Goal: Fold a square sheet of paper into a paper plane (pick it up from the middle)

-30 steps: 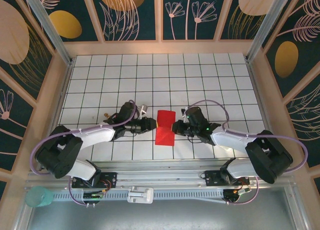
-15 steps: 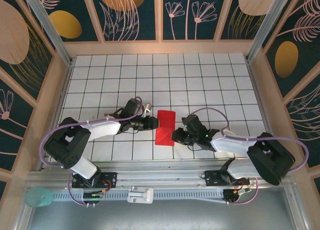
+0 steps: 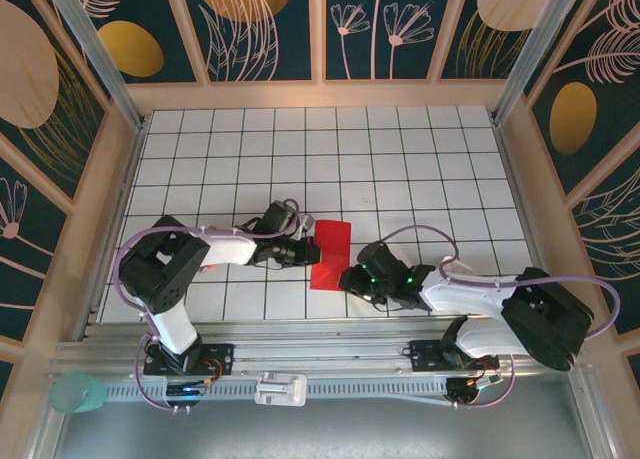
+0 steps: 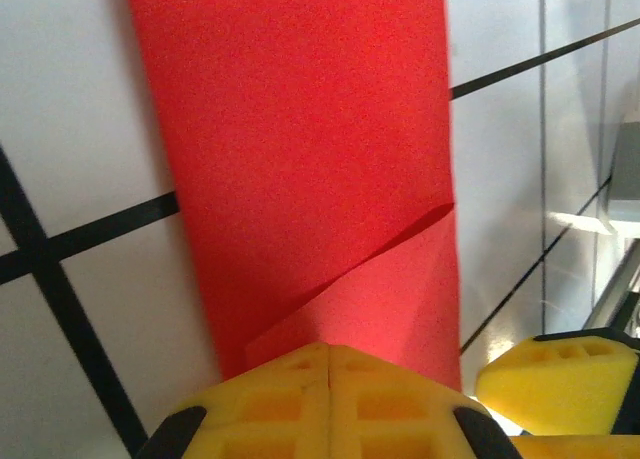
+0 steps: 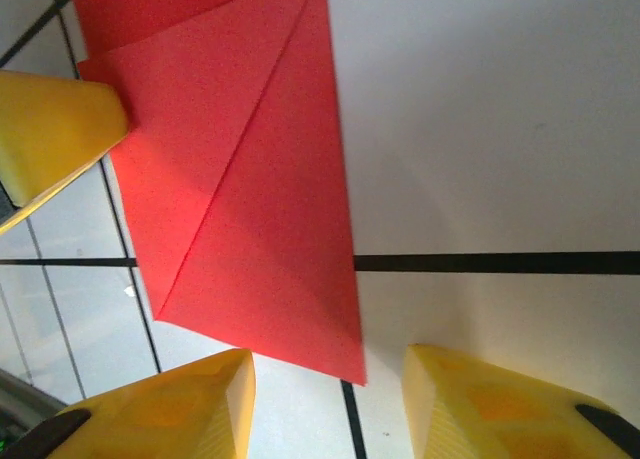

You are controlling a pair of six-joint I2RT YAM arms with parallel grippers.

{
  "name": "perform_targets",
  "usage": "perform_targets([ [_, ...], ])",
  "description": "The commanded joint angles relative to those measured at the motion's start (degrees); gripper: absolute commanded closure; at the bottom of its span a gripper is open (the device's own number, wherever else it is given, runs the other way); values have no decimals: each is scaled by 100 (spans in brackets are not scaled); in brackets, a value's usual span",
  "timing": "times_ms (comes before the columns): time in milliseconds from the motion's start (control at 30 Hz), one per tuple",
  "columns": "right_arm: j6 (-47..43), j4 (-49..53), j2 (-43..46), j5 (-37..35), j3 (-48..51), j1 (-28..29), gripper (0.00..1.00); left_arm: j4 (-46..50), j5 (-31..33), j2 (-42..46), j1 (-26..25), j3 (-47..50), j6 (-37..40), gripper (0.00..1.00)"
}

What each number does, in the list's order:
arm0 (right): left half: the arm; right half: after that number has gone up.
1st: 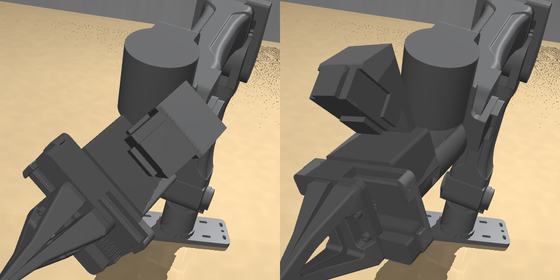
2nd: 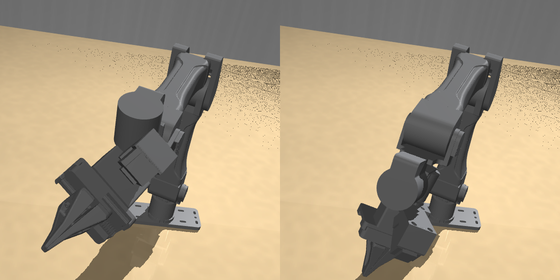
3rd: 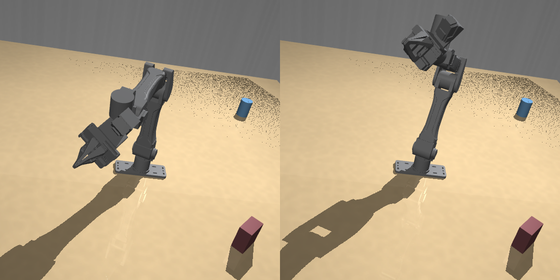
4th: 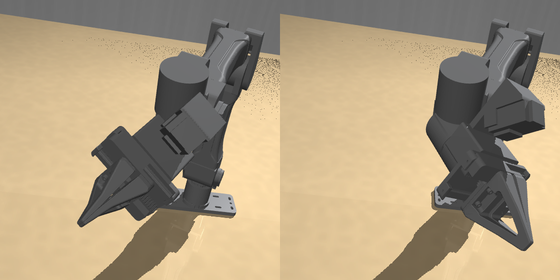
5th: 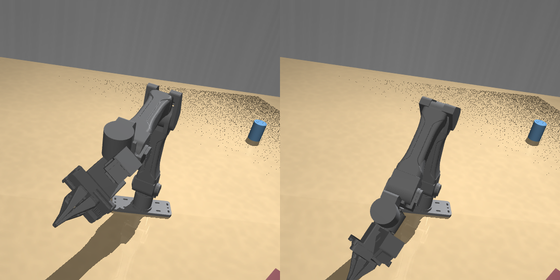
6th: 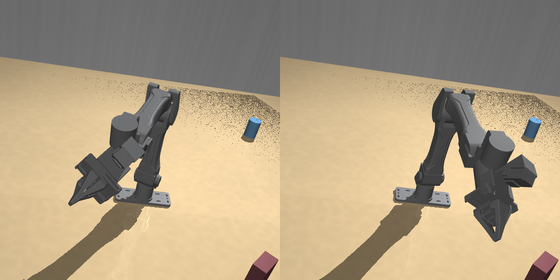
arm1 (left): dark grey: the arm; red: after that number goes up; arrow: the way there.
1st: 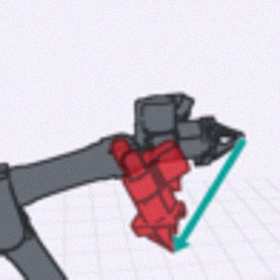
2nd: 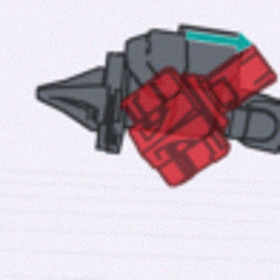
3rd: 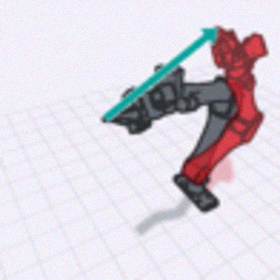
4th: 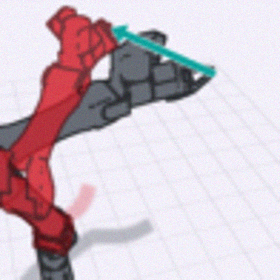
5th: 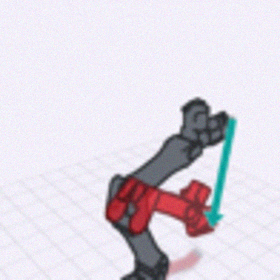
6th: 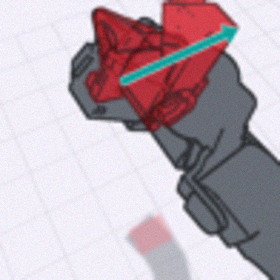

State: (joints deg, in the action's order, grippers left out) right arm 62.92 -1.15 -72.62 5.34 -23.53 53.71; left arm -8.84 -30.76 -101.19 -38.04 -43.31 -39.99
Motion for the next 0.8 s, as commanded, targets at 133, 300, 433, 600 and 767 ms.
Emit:
perform_targets([
  [133, 416, -507, -287, -133, 31, 166, 57, -159, 115, -133, 3, 199, 105, 100],
  [300, 380, -926, -312, -87, 33, 166, 57, -241, 127, -163, 4, 310, 114, 100],
  [433, 346, -1045, -348, -95, 6, 159, 58, -249, 123, -165, 13, 321, 122, 100],
  [600, 340, -1154, -453, -71, 34, 131, 59, -245, 106, -155, 5, 345, 121, 100],
  [767, 320, -1526, -507, 19, 104, 79, 59, -241, 106, -155, 7, 369, 128, 100],
])
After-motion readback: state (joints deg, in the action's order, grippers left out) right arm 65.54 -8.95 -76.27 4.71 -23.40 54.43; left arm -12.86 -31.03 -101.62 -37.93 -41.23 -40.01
